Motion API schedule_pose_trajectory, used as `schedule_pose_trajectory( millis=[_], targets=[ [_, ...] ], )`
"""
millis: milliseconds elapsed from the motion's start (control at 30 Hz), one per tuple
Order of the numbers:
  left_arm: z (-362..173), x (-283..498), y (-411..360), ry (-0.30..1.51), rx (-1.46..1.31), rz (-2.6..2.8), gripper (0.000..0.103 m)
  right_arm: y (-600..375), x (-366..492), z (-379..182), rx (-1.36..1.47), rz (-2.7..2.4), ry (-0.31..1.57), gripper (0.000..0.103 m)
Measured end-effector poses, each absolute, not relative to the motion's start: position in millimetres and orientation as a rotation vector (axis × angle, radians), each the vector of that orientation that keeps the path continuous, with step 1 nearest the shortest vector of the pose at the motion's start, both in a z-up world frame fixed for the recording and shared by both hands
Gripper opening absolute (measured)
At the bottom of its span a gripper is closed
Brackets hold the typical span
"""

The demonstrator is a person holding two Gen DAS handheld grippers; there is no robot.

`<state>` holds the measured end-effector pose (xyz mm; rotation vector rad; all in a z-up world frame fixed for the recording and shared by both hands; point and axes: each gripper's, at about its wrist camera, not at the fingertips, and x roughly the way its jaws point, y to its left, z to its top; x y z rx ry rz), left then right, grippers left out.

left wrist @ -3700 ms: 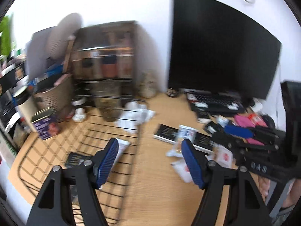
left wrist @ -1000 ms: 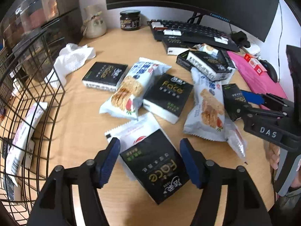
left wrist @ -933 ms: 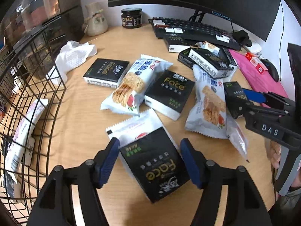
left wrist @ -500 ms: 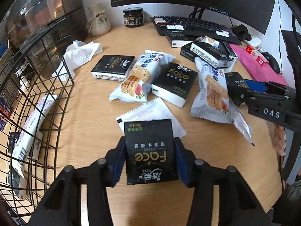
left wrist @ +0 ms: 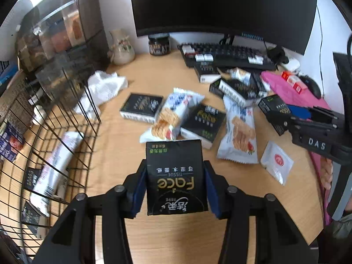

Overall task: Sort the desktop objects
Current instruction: 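Carry both tissue packs over the wire basket and open both tools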

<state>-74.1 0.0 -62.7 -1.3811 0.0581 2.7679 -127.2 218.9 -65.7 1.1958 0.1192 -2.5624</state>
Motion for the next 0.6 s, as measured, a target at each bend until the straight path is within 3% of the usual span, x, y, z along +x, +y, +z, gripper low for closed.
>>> schedule_pose_trajectory(
  millis=[267, 600],
  targets=[
    [-2, -55, -45, -0.065, -1.187, 2.927, 0.053, 178, -95, -4, 0.981, -2.514, 0.131, 0.046],
    [21, -19, -172, -0.302, -1.176, 3.244, 0.053, 18, -73, 36, 0.810, -2.219, 0.244, 0.047]
  ],
)
